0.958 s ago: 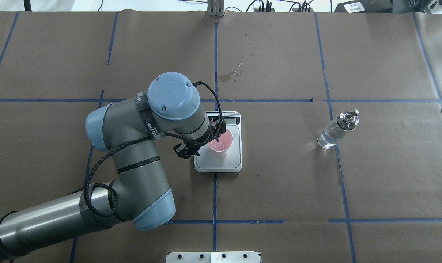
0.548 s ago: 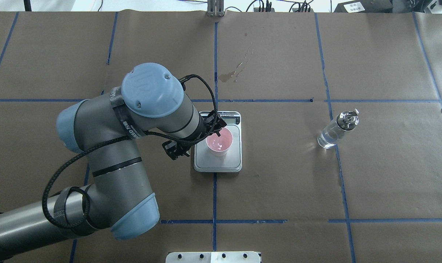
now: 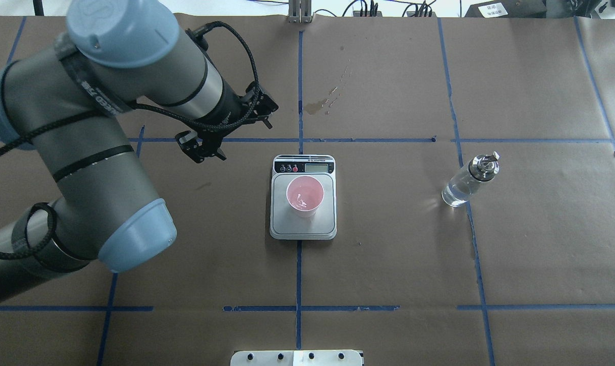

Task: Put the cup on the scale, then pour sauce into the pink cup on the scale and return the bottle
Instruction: 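Withdraw the left gripper while the right gripper reaches the glass dispenser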

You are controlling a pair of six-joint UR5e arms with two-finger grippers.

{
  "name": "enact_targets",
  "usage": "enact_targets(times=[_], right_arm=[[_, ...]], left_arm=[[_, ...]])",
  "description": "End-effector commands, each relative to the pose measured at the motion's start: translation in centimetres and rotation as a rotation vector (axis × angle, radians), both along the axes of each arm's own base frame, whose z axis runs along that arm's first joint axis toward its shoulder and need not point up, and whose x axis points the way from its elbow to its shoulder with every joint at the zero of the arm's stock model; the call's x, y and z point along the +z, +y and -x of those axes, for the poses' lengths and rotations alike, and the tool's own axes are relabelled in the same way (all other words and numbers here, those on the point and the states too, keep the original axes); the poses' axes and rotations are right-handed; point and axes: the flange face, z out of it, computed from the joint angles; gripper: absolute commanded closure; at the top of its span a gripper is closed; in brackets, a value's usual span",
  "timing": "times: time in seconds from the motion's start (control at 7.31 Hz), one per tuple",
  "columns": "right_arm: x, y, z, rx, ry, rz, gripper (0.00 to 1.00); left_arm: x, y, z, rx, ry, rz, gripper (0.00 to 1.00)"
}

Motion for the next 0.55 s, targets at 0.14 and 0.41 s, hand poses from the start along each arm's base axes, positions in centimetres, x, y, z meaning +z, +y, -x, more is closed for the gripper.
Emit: enact_targets(times=[0.14, 0.41], right_arm=[[-10.7, 4.6, 11.2, 0.138, -0.001, 0.116, 0.0], [-13.0, 8.3, 22.2, 0.249, 0.004, 0.107, 0.0]], left_arm=[[2.4, -1.7, 5.4, -0.02, -0.031, -0.055, 0.0], [4.7, -3.1, 7.7, -0.003, -0.076, -0.107, 0.0]])
